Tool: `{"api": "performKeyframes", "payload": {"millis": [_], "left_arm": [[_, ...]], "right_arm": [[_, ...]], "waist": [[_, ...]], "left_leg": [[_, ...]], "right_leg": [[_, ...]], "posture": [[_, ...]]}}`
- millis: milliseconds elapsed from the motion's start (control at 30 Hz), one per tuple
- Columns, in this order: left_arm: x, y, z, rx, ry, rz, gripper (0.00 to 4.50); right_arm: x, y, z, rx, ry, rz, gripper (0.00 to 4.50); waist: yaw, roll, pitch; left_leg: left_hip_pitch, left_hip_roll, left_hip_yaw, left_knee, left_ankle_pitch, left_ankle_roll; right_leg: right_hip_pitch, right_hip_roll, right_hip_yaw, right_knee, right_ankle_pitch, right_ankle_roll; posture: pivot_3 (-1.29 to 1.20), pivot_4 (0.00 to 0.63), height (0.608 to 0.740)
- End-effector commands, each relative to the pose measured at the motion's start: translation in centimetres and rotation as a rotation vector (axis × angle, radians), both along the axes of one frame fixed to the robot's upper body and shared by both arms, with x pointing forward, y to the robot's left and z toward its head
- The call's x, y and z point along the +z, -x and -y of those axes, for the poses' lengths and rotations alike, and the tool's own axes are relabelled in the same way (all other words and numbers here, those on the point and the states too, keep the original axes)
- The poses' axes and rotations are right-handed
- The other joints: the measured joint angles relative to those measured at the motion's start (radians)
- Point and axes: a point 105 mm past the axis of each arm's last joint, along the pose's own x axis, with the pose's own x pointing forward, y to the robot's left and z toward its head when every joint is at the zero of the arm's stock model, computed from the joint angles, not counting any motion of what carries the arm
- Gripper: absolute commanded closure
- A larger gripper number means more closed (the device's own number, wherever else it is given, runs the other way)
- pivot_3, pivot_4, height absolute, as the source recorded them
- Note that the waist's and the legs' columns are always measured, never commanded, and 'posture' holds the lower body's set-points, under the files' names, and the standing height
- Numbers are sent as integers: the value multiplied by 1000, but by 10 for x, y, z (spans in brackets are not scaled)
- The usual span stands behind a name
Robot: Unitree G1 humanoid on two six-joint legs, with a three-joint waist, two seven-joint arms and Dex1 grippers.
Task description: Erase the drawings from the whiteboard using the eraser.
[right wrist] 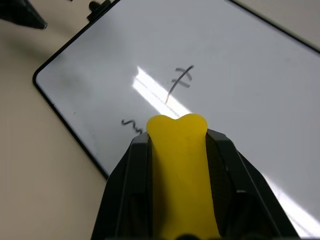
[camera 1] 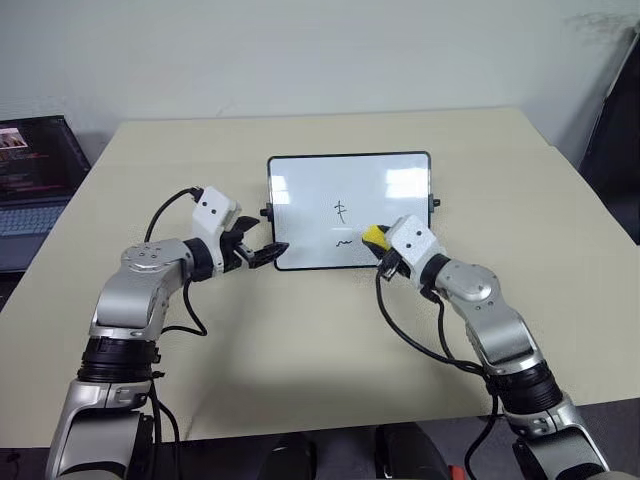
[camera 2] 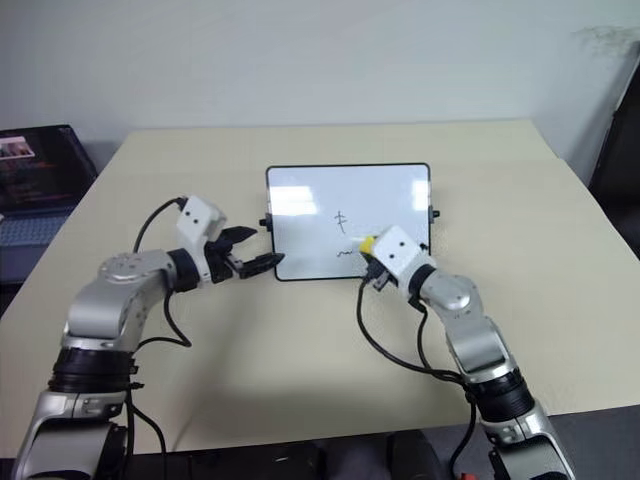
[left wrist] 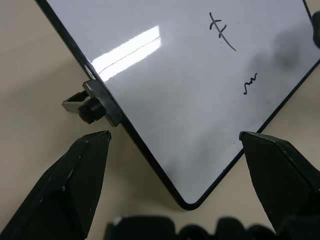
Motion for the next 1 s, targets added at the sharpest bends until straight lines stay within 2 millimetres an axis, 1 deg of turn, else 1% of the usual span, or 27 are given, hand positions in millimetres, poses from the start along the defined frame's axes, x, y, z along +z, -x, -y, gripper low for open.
{"api": "performKeyframes", "payload": {"millis": [33, 167, 300, 400, 467, 600, 633, 700, 767, 867, 933, 1000], "left_arm": [[13, -1, 1, -1, -11, 62, 0], [16, -1, 2, -10, -14, 67, 0], [20, 0, 7, -49, -23, 72, 0], [23, 1, 13, -83, -33, 82, 0], [27, 1, 16, -101, -37, 90, 0], [28, 5, 22, -144, -36, 84, 0], [28, 5, 23, -147, -38, 82, 0], [26, 6, 22, -147, -40, 77, 0], [25, 7, 21, -144, -40, 75, 0], [26, 5, 19, -137, -38, 77, 0], [28, 4, 18, -131, -35, 79, 0], [30, 2, 16, -124, -33, 81, 0]], "right_arm": [[28, -11, -13, 4, -13, 150, 3410], [37, -30, -22, 2, -9, 201, 3410], [47, -52, -28, -1, 13, 253, 3410], [52, -68, -32, -3, 19, 267, 3410], [51, -75, -37, 10, 27, 264, 3410], [28, -80, -45, 52, 61, 185, 3410], [25, -80, -46, 58, 66, 178, 3410], [4, -77, -49, 87, 102, 118, 3411], [-14, -74, -48, 100, 126, 62, 3411], [-32, -71, -44, 121, 172, 15, 3411], [-39, -69, -41, 130, 197, 3, 3411], [-40, -68, -40, 140, 213, 4, 3411]], "waist": [[0, 0, 0], [5, 0, 0], [6, 0, 0], [6, 0, 0], [4, 0, 0], [3, 0, 0], [2, 0, 0], [-1, 0, 0], [-3, 0, 0], [-4, 0, 0], [-4, 0, 0], [-4, 0, 0]], "left_leg": [[0, 0, 0, 0, 0, 0], [0, 0, 0, 0, 0, 0], [0, 0, 0, -1, 0, 0], [0, 0, 1, -1, 0, 0], [0, 0, 1, -1, 0, 0], [0, 0, 1, -2, 0, 0], [0, 0, 1, -2, 0, 0], [0, 0, 2, -2, 0, 0], [1, 0, 2, -2, 0, 0], [3, 0, 1, -1, 0, 0], [4, 0, 1, 0, 0, 1], [5, 0, 1, 1, -1, 2]], "right_leg": [[0, 0, 0, 0, 0, 0], [0, 0, 0, 0, 0, 0], [0, 0, 0, -1, 0, 0], [0, 0, 0, -1, 0, 0], [0, 0, 0, -2, 0, 0], [0, 0, 0, -2, 0, 0], [0, 0, 0, -3, 0, 0], [0, 0, 1, -3, 0, 0], [0, 0, 1, -2, 0, 0], [2, 1, 1, 0, 0, 0], [3, 1, 1, 2, 0, 0], [3, 1, 1, 3, 0, -1]], "posture": [[0, 150, 740], [0, 150, 740], [0, 150, 740], [0, 150, 740], [0, 150, 740], [0, 150, 740], [0, 150, 740], [0, 150, 740], [0, 150, 740], [0, 150, 740], [0, 150, 740], [0, 150, 740]]}}
